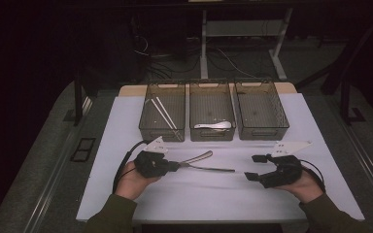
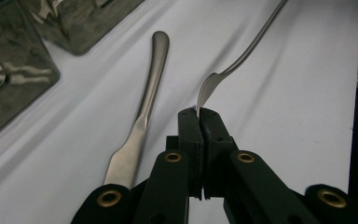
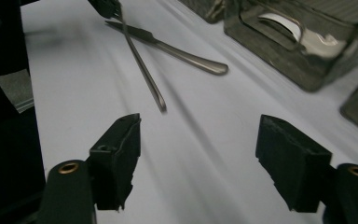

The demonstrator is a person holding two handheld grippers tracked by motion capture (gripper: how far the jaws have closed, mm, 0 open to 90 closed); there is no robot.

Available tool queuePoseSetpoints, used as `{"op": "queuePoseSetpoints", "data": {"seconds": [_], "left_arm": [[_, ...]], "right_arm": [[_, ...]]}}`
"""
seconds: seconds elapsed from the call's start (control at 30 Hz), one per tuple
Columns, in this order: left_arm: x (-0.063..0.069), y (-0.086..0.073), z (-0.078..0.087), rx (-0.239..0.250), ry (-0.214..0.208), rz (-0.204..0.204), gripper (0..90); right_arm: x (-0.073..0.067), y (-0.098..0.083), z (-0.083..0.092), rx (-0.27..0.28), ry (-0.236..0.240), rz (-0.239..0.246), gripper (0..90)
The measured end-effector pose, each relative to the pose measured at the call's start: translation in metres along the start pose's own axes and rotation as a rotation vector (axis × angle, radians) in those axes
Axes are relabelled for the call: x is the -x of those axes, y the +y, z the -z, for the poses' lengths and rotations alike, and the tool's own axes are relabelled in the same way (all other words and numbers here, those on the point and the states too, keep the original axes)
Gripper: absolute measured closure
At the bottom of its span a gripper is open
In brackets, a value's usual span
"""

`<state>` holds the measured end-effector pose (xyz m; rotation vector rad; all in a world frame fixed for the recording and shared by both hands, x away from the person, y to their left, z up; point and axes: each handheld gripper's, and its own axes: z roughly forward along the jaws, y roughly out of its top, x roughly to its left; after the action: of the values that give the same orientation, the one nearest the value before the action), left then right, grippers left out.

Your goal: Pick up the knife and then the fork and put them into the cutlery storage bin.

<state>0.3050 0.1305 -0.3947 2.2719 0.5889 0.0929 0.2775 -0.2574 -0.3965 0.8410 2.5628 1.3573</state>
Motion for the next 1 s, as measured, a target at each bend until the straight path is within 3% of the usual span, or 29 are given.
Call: {"op": "queuePoseSetpoints", "data": {"seconds": [0.3,0.6,0.8,1.0], "left_arm": [[0.003,0.018,-0.013,-0.02,-0.007,-0.051,87.6],[0.008,0.035,-0.023,-0.031,-0.012,-0.091,87.6],[0.012,0.039,-0.024,-0.033,0.005,-0.115,87.6],[0.015,0.04,-0.023,-0.041,0.009,-0.131,87.5]], "right_arm": [[-0.004,0.028,-0.021,-0.011,0.09,0.056,45.2],[-0.008,0.046,-0.05,-0.07,0.168,0.106,54.9],[-0.012,0.049,-0.063,-0.117,0.178,0.12,59.6],[-0.013,0.047,-0.07,-0.175,0.148,0.189,69.1]]}}
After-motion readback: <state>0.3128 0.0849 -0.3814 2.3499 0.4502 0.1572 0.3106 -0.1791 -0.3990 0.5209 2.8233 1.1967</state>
